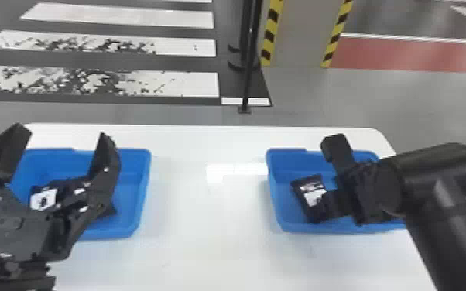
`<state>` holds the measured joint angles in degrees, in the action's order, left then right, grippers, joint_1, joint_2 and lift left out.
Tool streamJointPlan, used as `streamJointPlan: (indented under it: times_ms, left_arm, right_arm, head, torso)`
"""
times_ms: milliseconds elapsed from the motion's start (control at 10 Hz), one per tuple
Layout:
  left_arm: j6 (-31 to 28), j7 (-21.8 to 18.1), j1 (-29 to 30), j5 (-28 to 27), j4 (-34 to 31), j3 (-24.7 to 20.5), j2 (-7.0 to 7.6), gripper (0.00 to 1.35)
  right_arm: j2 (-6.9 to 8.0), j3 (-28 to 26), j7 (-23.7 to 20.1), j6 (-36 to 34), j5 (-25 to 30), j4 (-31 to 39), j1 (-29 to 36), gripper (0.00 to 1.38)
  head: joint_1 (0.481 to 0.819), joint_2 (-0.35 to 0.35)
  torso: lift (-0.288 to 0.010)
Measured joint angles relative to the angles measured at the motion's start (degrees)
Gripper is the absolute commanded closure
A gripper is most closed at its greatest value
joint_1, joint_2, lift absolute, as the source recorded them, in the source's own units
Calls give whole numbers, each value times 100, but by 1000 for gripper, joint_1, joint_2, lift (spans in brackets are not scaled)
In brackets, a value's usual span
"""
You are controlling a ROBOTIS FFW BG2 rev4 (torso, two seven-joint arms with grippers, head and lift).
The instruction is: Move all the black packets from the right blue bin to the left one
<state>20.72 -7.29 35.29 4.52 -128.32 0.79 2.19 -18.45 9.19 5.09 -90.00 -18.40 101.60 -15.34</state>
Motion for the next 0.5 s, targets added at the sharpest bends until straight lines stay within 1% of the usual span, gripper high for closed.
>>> streamJointPlan:
  times_ms: [200, 300, 500]
  left_arm:
    - [10, 0, 4, -9, 0, -13, -8, 96]
    - [11, 0, 8, -11, 0, -23, -10, 96]
    - [38, 6, 14, -17, 0, -36, -17, 96]
  right_arm:
    - [-2, -35, -3, 10, -8, -65, 15, 1084]
    - [-2, -67, -7, 81, -37, -114, 46, 1131]
    - [3, -165, -1, 392, -100, -39, 234, 1131]
  head:
    - [695, -111]
    - [695, -111]
    - [695, -106]
  torso:
    - [-140]
    - [-140]
    - [-140]
